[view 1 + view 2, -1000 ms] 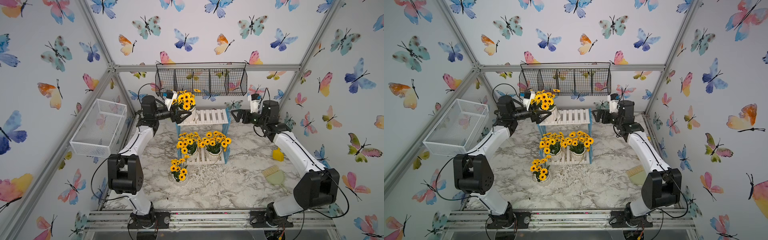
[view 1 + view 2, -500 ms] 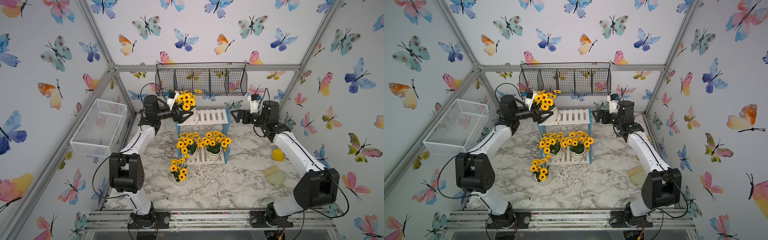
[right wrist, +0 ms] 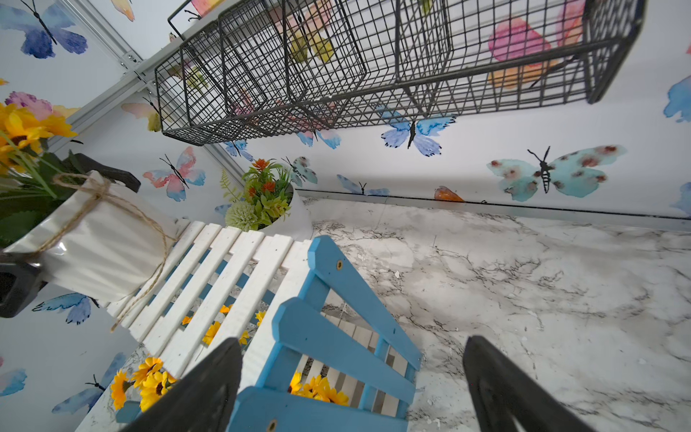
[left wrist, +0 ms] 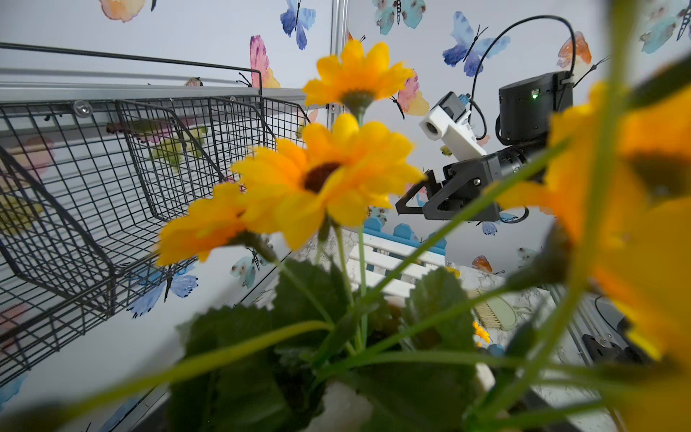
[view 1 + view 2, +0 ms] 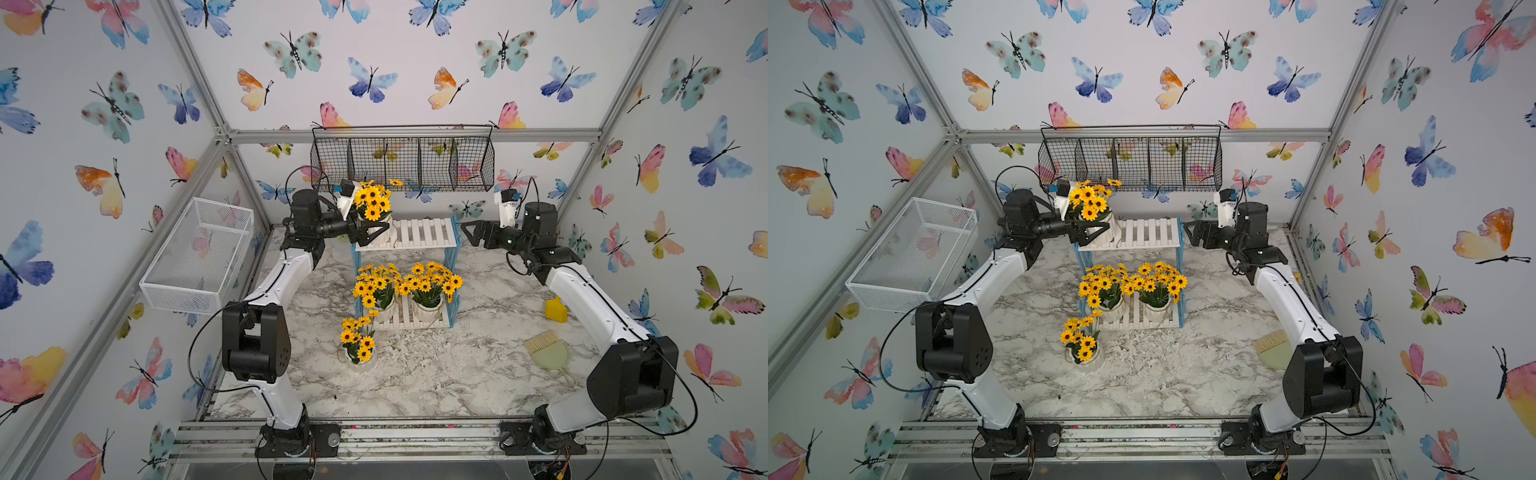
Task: Take the sunflower pots off the shelves
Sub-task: Pick up the sunflower pot from the shelf.
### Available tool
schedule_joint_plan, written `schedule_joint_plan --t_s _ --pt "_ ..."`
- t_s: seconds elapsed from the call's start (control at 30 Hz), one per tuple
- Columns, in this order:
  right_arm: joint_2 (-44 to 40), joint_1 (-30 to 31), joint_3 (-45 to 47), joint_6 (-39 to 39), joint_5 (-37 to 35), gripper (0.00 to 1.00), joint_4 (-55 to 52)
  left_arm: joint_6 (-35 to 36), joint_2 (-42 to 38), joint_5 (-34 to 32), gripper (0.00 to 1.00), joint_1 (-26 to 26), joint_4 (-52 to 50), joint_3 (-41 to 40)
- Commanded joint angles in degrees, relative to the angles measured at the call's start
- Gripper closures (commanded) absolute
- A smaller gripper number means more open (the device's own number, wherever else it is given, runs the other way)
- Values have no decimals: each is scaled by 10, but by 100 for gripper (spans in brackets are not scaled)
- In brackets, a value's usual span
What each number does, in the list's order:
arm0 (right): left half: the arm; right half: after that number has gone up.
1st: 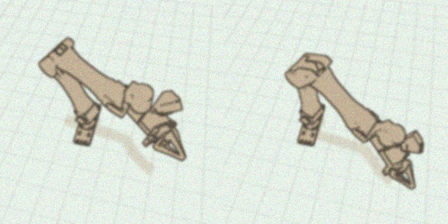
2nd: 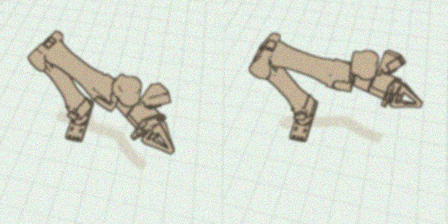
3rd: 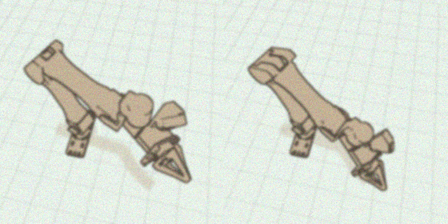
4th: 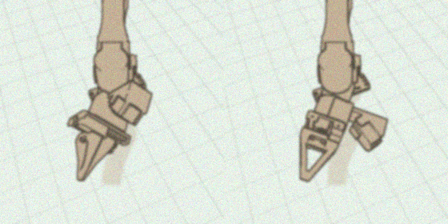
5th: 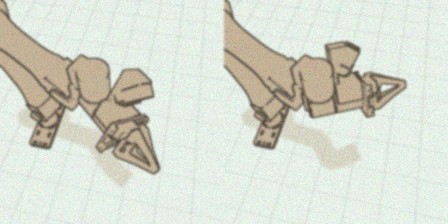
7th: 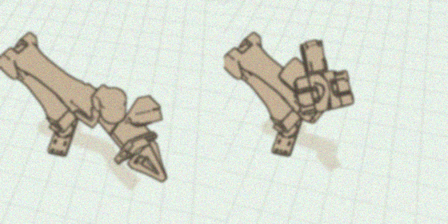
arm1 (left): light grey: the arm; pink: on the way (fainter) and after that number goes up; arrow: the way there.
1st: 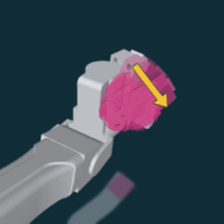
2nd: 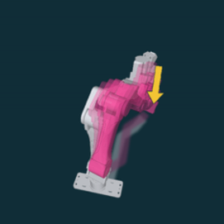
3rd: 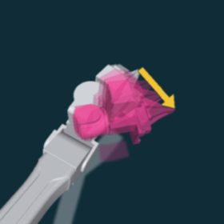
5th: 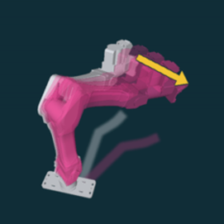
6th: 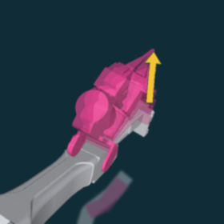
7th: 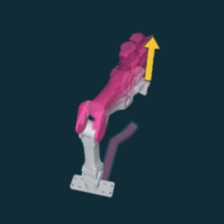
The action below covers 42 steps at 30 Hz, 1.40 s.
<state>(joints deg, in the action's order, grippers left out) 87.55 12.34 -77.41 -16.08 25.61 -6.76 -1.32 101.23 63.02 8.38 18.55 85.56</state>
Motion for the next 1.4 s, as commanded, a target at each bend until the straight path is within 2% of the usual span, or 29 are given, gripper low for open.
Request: schedule_joint_plan --t_s 0.0,0.33,0.43,0.47,0.53,0.6,0.77,1.37 --pt "4 -2 9 1 9 5 14 6 3 -4 9 4 -5 10" --pt "1 -3 14 3 9 7 14 25 -1 -14 23 7 -21 6" --pt "0 -3 15 4 9 7 14 36 -1 -21 32 9 -34 8" --pt "0 -3 15 4 8 7 14 40 -2 -21 36 9 -38 9" --pt "0 -3 15 5 9 8 14 42 -2 -25 73 11 -38 7" --pt "1 -3 15 5 9 8 14 44 -2 -29 84 12 -38 6" --pt "0 -3 16 6 9 9 15 45 -2 -31 99 13 -38 5" --pt "-11 -3 24 8 9 9 15 25 -51 -22 100 14 -1 -6"
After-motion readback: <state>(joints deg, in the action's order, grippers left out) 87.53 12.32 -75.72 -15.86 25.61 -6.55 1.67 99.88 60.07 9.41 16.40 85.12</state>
